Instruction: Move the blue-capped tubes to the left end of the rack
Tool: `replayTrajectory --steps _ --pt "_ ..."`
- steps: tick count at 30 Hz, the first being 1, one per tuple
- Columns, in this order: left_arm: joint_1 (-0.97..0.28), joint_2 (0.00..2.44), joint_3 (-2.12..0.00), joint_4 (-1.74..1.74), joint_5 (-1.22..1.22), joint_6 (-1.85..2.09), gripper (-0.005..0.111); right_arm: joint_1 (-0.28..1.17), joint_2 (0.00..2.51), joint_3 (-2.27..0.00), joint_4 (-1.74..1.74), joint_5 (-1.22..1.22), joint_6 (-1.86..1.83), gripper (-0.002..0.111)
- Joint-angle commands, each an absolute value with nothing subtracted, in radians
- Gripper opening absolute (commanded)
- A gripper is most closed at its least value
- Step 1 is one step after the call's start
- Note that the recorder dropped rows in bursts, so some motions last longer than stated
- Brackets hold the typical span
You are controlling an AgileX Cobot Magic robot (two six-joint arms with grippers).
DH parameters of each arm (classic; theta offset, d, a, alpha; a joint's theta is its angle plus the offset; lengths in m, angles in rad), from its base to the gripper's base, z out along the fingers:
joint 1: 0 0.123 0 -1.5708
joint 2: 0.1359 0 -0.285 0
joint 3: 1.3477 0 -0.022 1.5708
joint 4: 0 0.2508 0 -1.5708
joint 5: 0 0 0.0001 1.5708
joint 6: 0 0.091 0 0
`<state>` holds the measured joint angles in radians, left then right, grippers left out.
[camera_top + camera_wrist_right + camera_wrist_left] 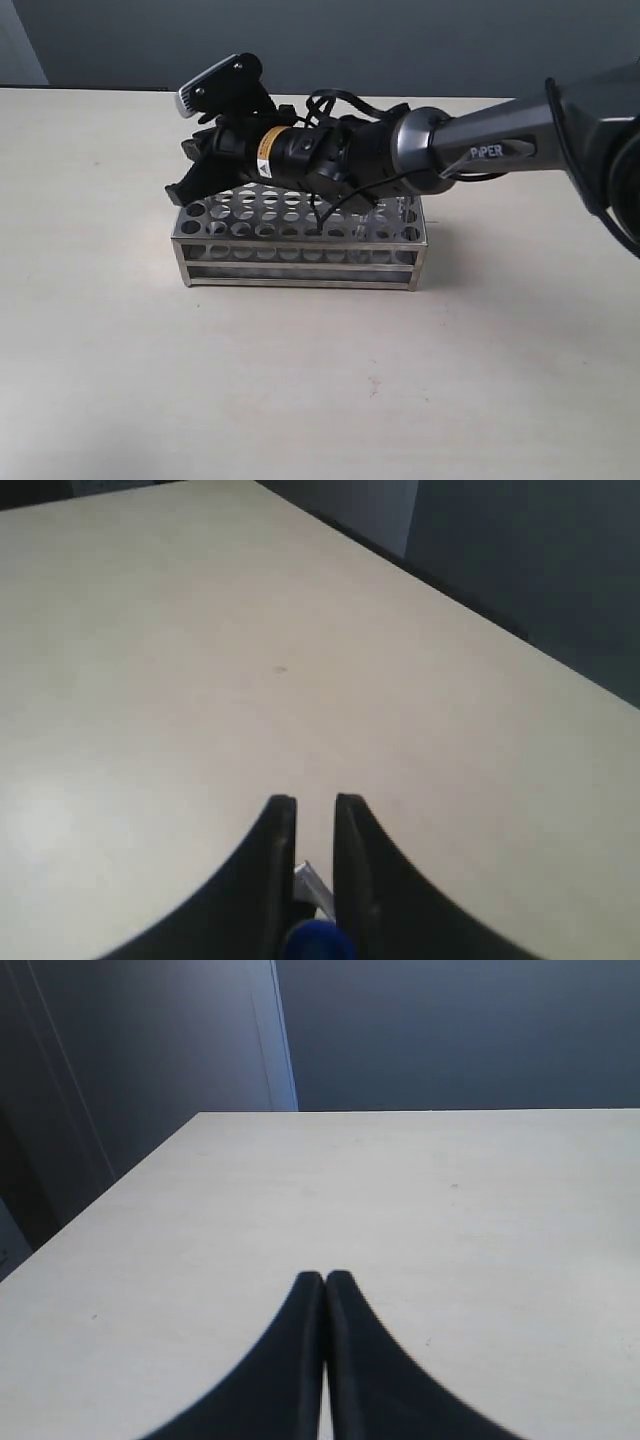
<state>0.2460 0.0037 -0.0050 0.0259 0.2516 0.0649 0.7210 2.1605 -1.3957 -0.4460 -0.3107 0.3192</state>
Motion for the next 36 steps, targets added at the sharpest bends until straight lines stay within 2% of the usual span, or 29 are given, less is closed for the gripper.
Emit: replayTrajectory --steps 1,21,36 --pt "0.247 0.000 0.000 0.029 0.240 0.061 0.000 0.722 2.131 -1.446 -0.479 -0.122 0.318 0.000" --pt "0.247 0.000 0.000 0.029 0.240 0.061 0.000 0.770 2.139 -1.523 -0.490 0.058 0.316 0.000" --pt "0.247 0.000 0.000 0.029 0.240 0.061 0.000 0.804 2.139 -1.523 -0.487 0.043 0.311 0.000"
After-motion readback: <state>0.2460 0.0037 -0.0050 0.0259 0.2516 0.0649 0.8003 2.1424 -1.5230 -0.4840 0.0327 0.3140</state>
